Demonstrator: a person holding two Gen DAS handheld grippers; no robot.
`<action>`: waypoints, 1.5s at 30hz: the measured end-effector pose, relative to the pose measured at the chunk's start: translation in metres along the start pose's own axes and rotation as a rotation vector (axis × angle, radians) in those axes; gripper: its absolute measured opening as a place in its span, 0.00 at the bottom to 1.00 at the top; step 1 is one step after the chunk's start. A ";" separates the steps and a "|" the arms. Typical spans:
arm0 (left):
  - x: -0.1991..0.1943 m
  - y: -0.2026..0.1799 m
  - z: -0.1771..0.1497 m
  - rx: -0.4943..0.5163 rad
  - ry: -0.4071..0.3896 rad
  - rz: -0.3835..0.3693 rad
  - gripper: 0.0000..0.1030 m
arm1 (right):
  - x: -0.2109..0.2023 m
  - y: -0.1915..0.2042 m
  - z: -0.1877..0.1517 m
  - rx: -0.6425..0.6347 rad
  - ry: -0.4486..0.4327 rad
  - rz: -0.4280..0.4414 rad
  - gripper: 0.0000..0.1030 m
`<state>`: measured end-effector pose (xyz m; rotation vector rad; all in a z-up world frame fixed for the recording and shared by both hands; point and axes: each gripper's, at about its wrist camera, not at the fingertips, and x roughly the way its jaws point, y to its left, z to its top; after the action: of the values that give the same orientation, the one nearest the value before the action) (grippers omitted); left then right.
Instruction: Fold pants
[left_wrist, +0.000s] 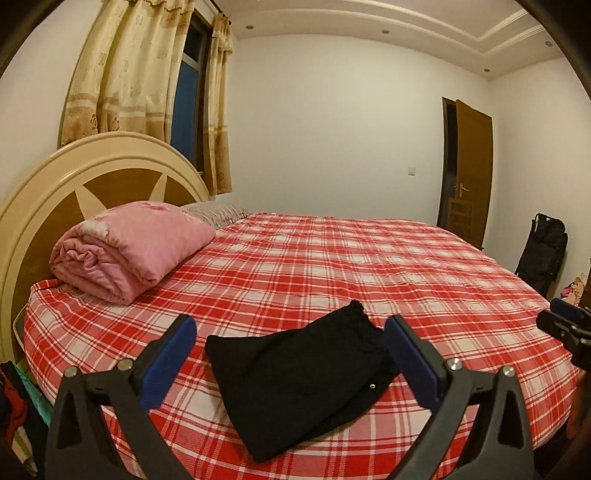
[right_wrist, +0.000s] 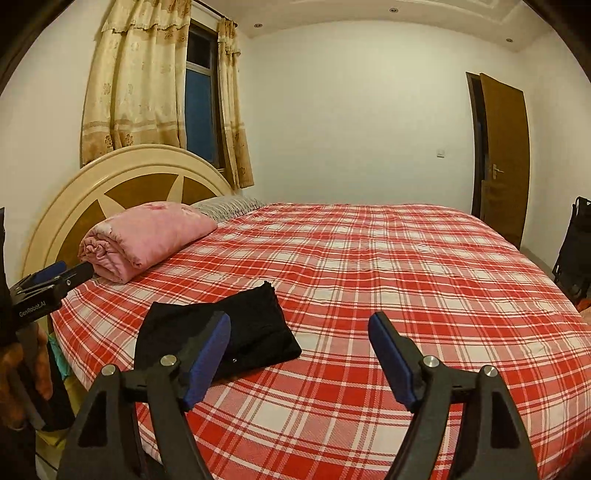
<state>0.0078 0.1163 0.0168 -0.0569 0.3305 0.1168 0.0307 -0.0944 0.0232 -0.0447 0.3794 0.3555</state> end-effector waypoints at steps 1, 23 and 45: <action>-0.002 0.000 0.001 -0.001 -0.004 -0.002 1.00 | 0.000 0.000 0.001 0.002 -0.001 0.001 0.76; -0.011 -0.008 0.002 0.013 -0.014 -0.006 1.00 | -0.002 0.001 -0.002 0.000 0.001 0.006 0.76; -0.007 -0.009 0.002 0.000 0.019 -0.010 1.00 | -0.002 0.010 -0.004 -0.049 -0.007 -0.001 0.76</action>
<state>0.0030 0.1066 0.0212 -0.0596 0.3492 0.1066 0.0243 -0.0861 0.0208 -0.0918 0.3638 0.3643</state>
